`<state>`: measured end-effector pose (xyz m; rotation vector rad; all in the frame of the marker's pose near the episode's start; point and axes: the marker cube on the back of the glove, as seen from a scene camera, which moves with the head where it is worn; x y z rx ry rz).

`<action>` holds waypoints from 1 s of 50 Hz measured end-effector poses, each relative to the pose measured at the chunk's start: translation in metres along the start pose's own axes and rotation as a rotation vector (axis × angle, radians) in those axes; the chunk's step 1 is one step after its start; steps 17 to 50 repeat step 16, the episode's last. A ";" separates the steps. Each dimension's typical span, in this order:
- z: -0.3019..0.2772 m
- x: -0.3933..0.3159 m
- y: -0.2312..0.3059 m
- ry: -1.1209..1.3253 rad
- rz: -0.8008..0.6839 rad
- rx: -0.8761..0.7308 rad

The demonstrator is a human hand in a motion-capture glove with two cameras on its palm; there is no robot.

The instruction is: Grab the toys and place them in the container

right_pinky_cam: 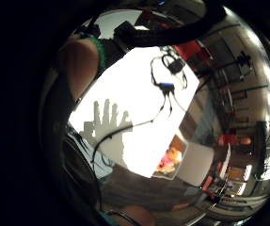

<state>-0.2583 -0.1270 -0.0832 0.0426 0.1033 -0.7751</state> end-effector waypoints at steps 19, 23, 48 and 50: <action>0.034 0.023 0.044 -0.042 0.121 -0.009; 0.034 0.023 0.044 -0.042 0.121 -0.009; 0.034 0.023 0.044 -0.042 0.121 -0.009; 0.034 0.023 0.044 -0.042 0.121 -0.009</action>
